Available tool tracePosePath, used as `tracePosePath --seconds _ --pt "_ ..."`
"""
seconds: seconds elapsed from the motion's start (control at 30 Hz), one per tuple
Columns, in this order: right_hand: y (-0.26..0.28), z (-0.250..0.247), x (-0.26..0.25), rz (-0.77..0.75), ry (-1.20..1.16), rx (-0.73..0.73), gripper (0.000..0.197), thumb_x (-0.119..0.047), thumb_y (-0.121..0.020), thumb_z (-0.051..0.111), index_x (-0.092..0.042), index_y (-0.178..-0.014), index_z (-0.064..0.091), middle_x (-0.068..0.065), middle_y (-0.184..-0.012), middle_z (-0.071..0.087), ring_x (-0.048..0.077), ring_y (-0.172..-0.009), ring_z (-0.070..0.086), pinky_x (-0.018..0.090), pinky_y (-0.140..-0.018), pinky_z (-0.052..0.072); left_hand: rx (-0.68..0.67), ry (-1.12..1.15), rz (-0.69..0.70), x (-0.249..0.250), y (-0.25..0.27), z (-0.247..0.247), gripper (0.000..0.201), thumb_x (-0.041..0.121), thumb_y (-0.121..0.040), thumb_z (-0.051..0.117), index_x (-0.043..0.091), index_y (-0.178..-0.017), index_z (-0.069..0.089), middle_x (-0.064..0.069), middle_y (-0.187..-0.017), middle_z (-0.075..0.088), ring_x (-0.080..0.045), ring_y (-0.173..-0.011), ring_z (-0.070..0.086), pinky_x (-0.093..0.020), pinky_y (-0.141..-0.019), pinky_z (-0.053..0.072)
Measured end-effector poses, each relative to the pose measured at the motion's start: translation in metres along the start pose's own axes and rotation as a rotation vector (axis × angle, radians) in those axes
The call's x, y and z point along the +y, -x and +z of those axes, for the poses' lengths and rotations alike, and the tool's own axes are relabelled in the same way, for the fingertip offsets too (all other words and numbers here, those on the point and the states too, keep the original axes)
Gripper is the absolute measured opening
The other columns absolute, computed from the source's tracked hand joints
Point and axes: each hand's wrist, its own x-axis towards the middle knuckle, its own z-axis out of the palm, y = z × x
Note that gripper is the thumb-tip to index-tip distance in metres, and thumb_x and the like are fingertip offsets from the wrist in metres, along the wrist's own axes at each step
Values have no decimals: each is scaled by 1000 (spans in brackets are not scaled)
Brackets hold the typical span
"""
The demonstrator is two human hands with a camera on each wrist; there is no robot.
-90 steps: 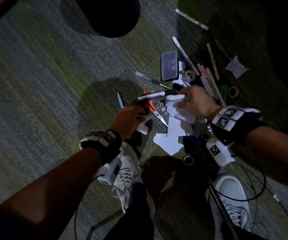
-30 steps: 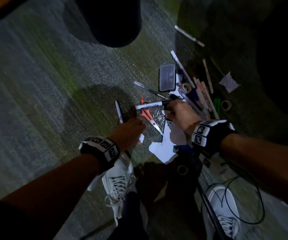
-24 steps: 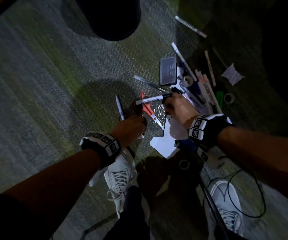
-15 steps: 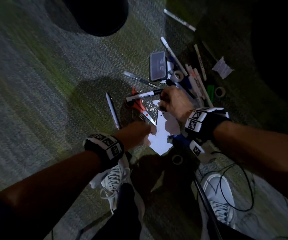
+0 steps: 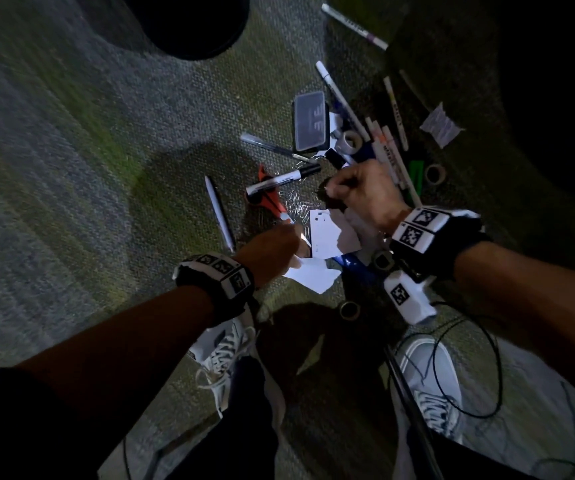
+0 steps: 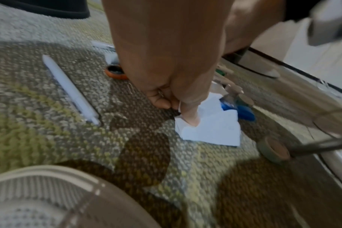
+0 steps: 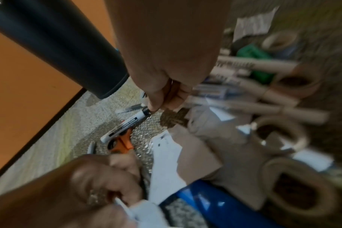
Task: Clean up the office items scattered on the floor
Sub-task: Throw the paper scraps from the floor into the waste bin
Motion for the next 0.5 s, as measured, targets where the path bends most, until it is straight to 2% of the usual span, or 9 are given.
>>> tracePosePath --seconds 0.03,0.1,0.17,0.23,0.3,0.37,0.4,0.43,0.5 --pt "3 -4 1 3 5 -1 7 -15 -82 72 -19 -78 75 -4 -78 74 4 -72 66 23 -66 53 40 58 26 -3 2 -3 15 -2 -71 74 4 -76 61 -15 -86 61 -32 -85 61 -42 -84 43" --pt "6 -11 2 7 -49 8 13 -8 -83 68 -17 -75 73 -1 -77 73 0 -66 63 20 -63 51 85 217 -23 -6 6 -14 14 -4 -75 71 3 -73 60 -12 -78 60 -31 -77 60 -38 -73 45" --pt "13 -16 -2 3 -125 -65 14 8 -79 66 -3 -76 73 8 -77 72 4 -64 63 22 -61 52 109 329 -80 -10 8 -27 9 -2 -82 65 6 -80 62 -12 -79 62 -29 -76 60 -33 -71 45" --pt "19 -16 -3 -42 43 -231 13 4 -76 72 -8 -74 76 4 -78 74 9 -71 67 27 -70 55 213 352 -87 -13 10 -40 4 4 -82 62 7 -83 64 -9 -83 64 -25 -79 61 -31 -71 46" --pt "26 -9 3 -93 313 -397 8 -10 -73 78 -18 -73 76 -2 -86 73 11 -80 67 22 -73 53 301 276 -92 -21 11 -51 6 7 -82 63 5 -85 68 -6 -81 65 -24 -80 62 -24 -70 40" --pt "32 5 8 -170 483 -406 6 -16 -70 74 -20 -74 73 6 -98 67 24 -90 64 29 -78 53 340 235 -147 -29 10 -61 14 8 -84 70 5 -97 73 -9 -90 72 -22 -84 66 -15 -71 37" --pt "32 11 12 -194 509 -380 8 -14 -68 71 -20 -73 73 10 -100 65 29 -92 62 33 -78 54 375 206 -115 -32 9 -65 18 9 -81 73 6 -99 74 -10 -92 73 -21 -84 68 -11 -71 35" --pt "34 15 11 -190 502 -351 12 -10 -67 68 -21 -70 73 10 -98 66 30 -91 63 34 -77 55 397 183 -93 -35 7 -66 21 9 -79 75 6 -100 75 -11 -92 74 -22 -84 69 -9 -71 34" --pt "35 13 12 -93 396 -304 19 -11 -67 63 -27 -63 71 2 -82 73 22 -82 69 31 -73 57 427 168 -98 -34 3 -70 25 4 -75 76 4 -101 76 -14 -95 75 -25 -87 71 -8 -73 35"
